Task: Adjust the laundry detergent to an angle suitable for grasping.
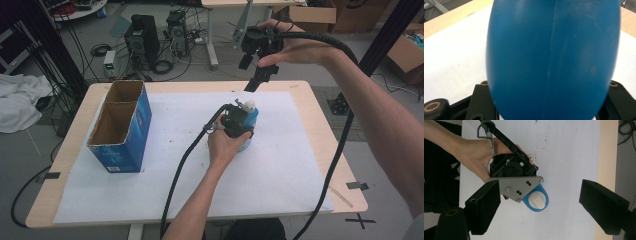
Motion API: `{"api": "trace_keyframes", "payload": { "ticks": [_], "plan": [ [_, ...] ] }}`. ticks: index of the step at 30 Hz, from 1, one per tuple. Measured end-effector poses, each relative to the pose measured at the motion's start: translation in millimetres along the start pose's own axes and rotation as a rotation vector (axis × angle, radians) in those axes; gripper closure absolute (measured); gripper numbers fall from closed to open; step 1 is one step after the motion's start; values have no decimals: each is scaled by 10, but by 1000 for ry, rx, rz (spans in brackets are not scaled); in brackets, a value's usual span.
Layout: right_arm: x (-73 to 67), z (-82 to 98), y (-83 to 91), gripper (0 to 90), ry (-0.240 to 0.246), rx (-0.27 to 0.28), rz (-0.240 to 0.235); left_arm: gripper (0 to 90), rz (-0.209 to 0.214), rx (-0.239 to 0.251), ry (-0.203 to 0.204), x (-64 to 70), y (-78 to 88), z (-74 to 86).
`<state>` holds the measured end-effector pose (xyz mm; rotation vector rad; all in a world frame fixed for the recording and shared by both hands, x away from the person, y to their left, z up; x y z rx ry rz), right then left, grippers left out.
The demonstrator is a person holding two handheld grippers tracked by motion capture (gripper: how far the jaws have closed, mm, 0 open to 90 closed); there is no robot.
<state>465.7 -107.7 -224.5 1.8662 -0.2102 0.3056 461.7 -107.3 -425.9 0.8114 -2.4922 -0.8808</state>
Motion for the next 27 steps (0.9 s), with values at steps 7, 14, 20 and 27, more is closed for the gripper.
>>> {"api": "trace_keyframes", "payload": {
  "ticks": [7,14,20,27],
  "plan": [
    [-6,22,-10,172,-6,-1,-1,440,33,13,-28,15,116,-30],
    [-19,34,-7,172,-5,-3,-1,440,114,7,-88,72,323,-22],
    [-33,58,6,172,-6,0,-1,440,200,-27,-151,113,504,48],
    [-54,119,-12,172,-6,-10,-7,440,290,-59,-278,130,698,190]
  ]
}}
Point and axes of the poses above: each handheld gripper's, and its own axes: y roughly backward along the jaws, z roughly out of its underside, x roughly to its right, the point moved 10 cm from there along -y, roughly forward along the jaws, and after that the axes turned 14 degrees about z, right-handed, at the moved point
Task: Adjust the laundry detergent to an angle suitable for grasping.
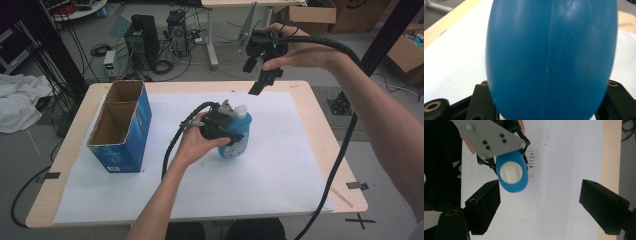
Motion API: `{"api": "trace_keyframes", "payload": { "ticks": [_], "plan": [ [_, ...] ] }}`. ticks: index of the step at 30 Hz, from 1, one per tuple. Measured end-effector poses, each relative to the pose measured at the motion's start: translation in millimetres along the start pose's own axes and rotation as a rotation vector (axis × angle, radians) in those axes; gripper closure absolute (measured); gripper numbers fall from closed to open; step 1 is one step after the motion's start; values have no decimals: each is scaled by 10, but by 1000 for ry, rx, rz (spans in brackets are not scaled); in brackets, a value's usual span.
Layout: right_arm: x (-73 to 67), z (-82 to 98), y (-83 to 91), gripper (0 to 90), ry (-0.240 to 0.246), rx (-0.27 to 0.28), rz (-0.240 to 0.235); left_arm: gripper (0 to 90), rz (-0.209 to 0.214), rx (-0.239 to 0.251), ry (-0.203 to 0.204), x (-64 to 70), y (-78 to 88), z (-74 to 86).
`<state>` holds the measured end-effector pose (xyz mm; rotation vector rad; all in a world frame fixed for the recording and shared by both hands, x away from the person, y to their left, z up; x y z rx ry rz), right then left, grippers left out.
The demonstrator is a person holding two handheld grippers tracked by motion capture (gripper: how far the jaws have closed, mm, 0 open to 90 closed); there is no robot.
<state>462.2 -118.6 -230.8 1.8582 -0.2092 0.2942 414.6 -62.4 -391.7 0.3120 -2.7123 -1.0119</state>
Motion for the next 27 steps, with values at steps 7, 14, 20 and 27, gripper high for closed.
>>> {"api": "trace_keyframes", "payload": {
  "ticks": [7,14,20,27],
  "plan": [
    [-11,29,2,172,-8,-5,4,440,97,-32,-84,63,124,241],
    [-34,5,-29,172,4,-15,3,439,169,-28,-122,79,189,373],
    [-44,-3,-45,172,8,-17,2,439,160,-37,-114,7,186,478],
    [-41,13,-74,172,2,-20,-1,439,162,-41,-118,-35,152,586]
  ]
}}
Point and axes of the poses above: each handheld gripper's, and its own axes: y roughly backward along the jaws, z roughly out of its underside, x roughly to its right, the point moved 10 cm from there along -y, roughly forward along the jaws, and after that the axes turned 14 degrees about z, right-handed, at the moved point
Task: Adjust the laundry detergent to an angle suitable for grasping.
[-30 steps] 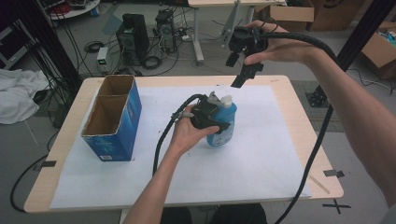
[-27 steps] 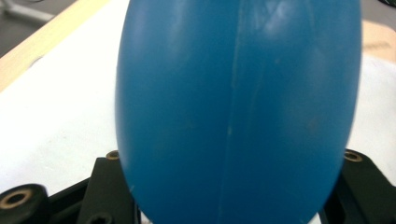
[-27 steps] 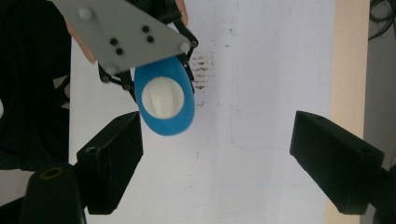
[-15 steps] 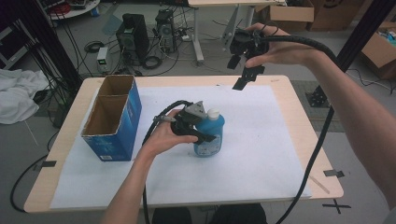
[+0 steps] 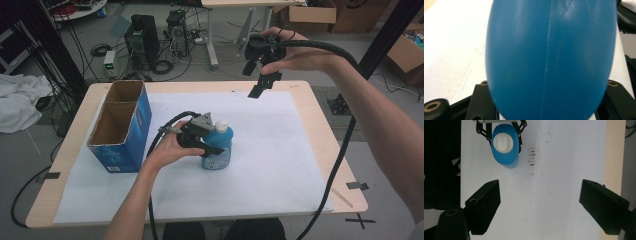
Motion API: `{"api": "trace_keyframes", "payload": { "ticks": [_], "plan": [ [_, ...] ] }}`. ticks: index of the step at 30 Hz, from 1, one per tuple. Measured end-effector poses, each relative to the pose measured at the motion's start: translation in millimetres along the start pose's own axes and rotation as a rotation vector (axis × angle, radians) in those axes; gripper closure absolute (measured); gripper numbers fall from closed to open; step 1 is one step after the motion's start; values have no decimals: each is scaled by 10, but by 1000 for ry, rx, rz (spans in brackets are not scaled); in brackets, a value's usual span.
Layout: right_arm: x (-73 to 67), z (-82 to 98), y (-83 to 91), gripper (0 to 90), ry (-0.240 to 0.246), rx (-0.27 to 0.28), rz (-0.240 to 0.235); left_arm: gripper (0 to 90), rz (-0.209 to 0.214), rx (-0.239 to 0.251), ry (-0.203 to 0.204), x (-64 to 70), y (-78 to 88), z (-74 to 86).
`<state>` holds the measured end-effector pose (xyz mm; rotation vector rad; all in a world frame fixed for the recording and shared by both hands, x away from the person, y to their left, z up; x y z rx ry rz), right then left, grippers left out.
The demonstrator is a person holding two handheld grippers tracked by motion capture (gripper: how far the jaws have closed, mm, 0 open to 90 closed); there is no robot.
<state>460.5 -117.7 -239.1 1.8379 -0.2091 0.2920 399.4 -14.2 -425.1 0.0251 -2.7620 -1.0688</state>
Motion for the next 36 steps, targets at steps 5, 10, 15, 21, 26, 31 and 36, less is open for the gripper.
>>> {"api": "trace_keyframes", "payload": {
  "ticks": [5,10,15,21,26,31,36],
  "plan": [
    [-7,1,-18,172,5,-2,-3,438,5,5,-12,-12,6,23],
    [-14,4,-29,172,3,-5,-5,435,13,22,-14,-2,11,42],
    [-21,-6,-29,172,5,-5,-5,434,12,20,-23,13,6,45],
    [-26,-17,-2,172,9,-1,-1,432,10,12,-29,14,8,49],
    [-32,-7,3,172,8,-4,0,431,12,21,-21,18,2,43],
    [-30,-13,-1,172,10,-3,0,430,10,9,-29,15,7,50],
    [-40,-30,-11,172,15,-4,-3,429,10,11,-29,11,10,52]
  ]
}}
Point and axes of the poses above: each handheld gripper's, and its own axes: y roughly backward along the jaws, z roughly out of its underside, x roughly to its right, the point moved 10 cm from there along -y, roughly forward along the jaws, and after that the axes turned 14 degrees about z, right-handed, at the moved point
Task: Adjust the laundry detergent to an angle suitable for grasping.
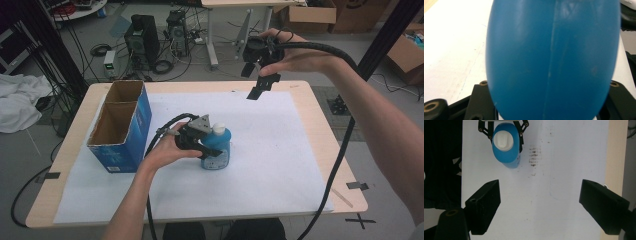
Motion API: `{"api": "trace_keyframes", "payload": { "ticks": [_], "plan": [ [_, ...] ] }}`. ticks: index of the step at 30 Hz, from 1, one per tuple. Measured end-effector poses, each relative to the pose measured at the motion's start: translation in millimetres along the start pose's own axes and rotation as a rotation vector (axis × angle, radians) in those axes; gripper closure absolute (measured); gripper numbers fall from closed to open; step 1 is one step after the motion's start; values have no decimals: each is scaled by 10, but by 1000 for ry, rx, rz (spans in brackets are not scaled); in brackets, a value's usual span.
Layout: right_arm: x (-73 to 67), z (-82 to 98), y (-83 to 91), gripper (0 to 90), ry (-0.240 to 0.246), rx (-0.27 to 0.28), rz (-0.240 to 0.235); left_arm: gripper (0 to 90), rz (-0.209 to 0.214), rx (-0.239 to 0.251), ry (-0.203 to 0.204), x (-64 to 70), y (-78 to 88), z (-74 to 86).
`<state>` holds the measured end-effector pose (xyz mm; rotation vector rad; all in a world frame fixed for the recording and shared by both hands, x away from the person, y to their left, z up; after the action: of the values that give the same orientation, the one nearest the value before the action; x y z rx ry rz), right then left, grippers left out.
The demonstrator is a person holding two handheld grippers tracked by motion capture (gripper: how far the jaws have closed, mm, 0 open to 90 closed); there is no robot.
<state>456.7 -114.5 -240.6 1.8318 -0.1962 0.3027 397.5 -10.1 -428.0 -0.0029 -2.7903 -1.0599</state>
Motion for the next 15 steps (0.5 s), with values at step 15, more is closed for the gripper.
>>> {"api": "trace_keyframes", "payload": {
  "ticks": [15],
  "plan": [
    [5,6,-2,172,1,-5,0,413,12,6,20,10,-13,-1]
  ]
}}
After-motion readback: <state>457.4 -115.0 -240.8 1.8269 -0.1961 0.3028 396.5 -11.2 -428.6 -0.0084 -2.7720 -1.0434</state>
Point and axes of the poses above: each handheld gripper's, and its own axes: y roughly backward along the jaws, z roughly out of its underside, x roughly to its right, the point moved 10 cm from there along -y, roughly forward along the jaws, and after that the axes turned 14 degrees about z, right-handed, at the moved point
